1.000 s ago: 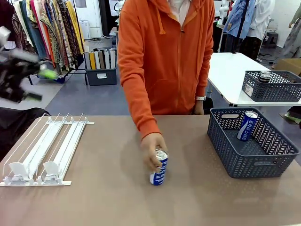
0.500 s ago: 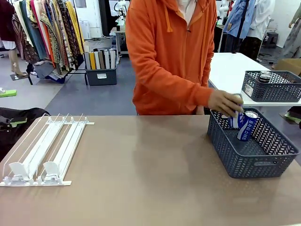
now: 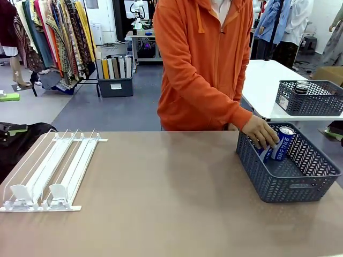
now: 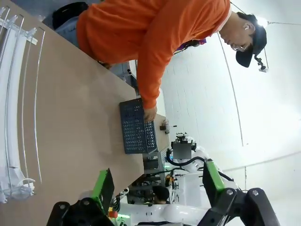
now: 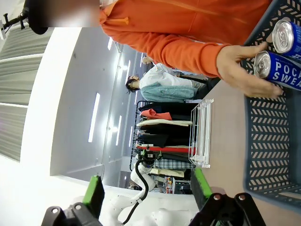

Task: Retrieve and store the cans from the dispenser.
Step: Pick up one can from the Automatic Can Dispenser and place it in the middle of the table.

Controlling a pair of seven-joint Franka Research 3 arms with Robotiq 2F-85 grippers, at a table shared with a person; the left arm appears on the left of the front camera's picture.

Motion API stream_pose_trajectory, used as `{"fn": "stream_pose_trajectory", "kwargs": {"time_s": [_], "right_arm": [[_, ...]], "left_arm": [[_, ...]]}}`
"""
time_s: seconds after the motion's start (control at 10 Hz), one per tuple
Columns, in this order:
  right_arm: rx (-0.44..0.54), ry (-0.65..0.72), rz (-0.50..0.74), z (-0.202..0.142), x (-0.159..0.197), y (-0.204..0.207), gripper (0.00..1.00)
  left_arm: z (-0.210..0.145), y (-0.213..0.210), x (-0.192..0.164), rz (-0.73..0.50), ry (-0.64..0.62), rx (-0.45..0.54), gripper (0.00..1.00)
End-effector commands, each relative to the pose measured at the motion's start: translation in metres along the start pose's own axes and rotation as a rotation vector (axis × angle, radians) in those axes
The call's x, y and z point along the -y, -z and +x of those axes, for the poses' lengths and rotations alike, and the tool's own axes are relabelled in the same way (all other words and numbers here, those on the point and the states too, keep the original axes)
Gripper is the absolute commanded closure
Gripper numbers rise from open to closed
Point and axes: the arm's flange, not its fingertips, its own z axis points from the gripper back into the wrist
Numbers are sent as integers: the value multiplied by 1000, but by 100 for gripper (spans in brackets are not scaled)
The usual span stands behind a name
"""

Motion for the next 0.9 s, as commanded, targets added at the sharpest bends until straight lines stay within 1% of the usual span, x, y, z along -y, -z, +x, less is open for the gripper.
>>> {"fn": "stream_pose_trajectory", "kwargs": {"time_s": [0.0, 0.8], "right_arm": [[-15, -8, -3, -1, -1, 0, 0], [-15, -8, -3, -1, -1, 0, 0]], "left_arm": [[-3, 1, 1, -25, -18, 4, 0], [-3, 1, 1, -25, -18, 4, 0]]}}
